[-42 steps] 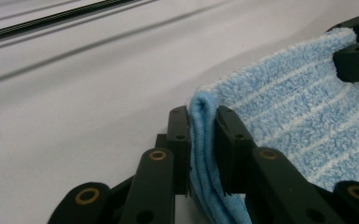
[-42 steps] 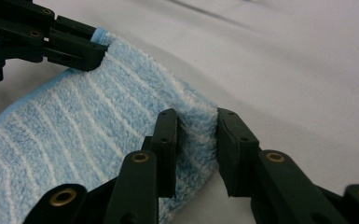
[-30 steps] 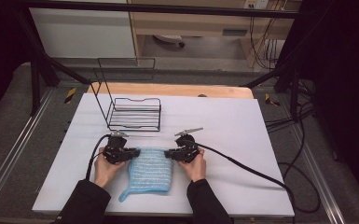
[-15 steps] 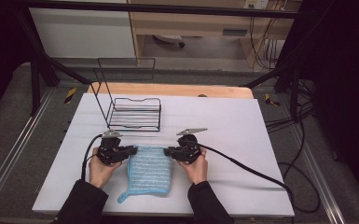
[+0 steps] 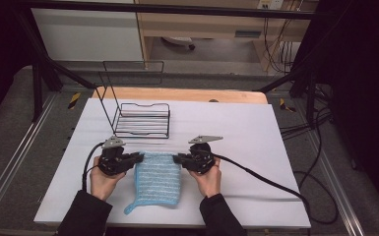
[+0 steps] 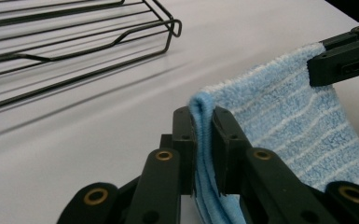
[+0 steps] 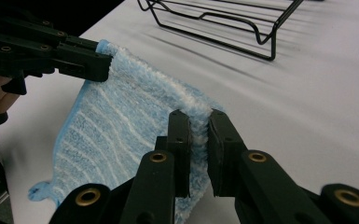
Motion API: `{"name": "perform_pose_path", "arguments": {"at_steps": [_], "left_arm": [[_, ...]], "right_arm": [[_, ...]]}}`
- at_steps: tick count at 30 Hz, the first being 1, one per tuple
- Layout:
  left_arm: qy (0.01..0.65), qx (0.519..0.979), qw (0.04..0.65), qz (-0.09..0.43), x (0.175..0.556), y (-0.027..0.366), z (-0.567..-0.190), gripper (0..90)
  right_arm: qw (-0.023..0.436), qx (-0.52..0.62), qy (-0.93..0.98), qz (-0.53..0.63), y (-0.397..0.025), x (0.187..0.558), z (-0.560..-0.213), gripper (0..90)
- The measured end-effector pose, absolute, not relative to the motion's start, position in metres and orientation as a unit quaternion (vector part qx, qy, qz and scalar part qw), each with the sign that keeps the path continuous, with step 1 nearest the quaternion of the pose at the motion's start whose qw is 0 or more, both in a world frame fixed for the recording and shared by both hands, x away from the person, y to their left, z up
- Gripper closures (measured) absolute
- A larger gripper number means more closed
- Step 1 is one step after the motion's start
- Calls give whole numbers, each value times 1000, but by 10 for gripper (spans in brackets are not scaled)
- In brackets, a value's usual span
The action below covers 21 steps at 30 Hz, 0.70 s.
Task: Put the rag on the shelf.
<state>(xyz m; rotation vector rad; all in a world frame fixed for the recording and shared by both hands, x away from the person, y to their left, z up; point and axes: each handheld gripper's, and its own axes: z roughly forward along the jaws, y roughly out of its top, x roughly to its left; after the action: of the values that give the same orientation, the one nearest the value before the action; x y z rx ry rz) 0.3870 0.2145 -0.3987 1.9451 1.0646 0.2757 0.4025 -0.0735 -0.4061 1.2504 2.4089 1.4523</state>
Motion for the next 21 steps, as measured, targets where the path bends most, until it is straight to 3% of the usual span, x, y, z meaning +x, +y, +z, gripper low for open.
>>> {"name": "perform_pose_path", "arguments": {"at_steps": [21], "left_arm": [[410, 762, 480, 143, 372, 221, -368, 806]], "right_arm": [[80, 369, 771, 513, -74, 384, -368, 813]]}}
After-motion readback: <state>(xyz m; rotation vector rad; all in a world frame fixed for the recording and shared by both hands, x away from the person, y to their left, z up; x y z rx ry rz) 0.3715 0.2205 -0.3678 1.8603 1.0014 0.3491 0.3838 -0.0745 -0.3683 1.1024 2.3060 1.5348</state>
